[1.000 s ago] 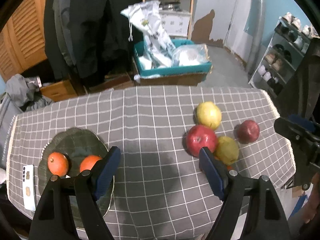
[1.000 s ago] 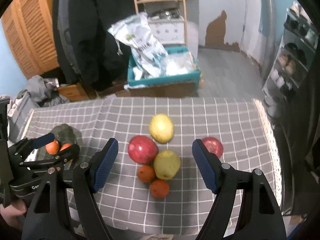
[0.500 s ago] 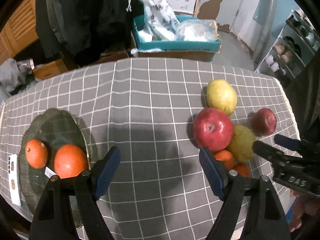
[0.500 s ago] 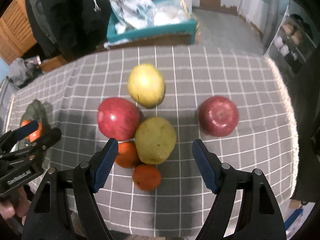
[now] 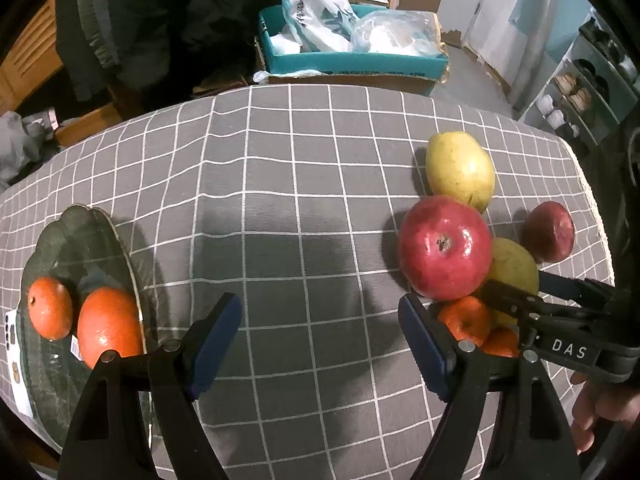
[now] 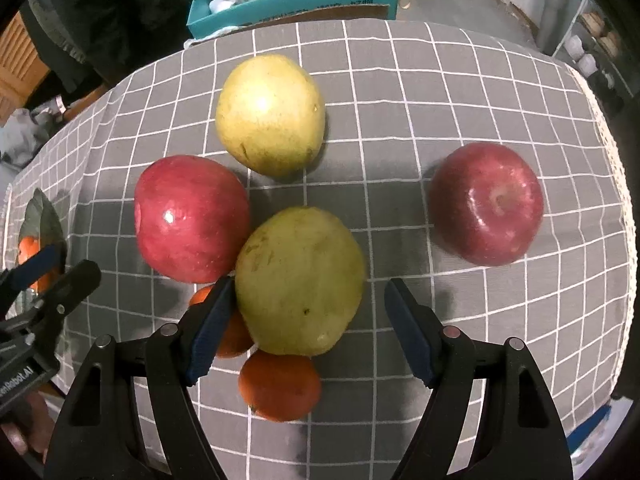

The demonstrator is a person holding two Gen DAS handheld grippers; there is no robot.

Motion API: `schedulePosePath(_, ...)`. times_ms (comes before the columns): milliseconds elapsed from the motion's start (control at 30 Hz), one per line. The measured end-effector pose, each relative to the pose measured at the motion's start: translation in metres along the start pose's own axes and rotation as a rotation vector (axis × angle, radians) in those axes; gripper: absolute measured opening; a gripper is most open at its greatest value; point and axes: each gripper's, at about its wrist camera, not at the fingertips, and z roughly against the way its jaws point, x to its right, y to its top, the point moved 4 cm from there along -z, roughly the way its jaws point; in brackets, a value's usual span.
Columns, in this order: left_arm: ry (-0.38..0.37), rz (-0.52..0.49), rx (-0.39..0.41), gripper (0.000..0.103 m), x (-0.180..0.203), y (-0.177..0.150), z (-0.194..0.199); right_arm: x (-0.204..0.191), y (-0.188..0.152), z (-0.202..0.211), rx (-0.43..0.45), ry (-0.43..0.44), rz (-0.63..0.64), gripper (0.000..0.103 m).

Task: Organize fruits
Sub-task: 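Grasp the green pear with the right tool while the left tool grasps a red apple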

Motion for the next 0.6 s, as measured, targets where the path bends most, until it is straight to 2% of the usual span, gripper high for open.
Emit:
schedulePosePath(267, 0.021, -0.046, -0.002, 0.082, 0.009, 0.003, -0.002, 0.002, 0.002, -0.006, -0.024, 0.046, -0.030, 0.076)
schedulePosePath(367, 0.023, -0.056, -0.002, 0.082, 0.014, 0.005, -0.001, 0.002, 0.003, -0.006, -0.030, 0.085, -0.032, 0.066)
schedulePosePath(600, 0.006, -0.082, -0.005, 0.082, 0.029, 0.009, -0.001, 0.003, 0.003, 0.005, 0.023, -0.013, 0.007, 0.066)
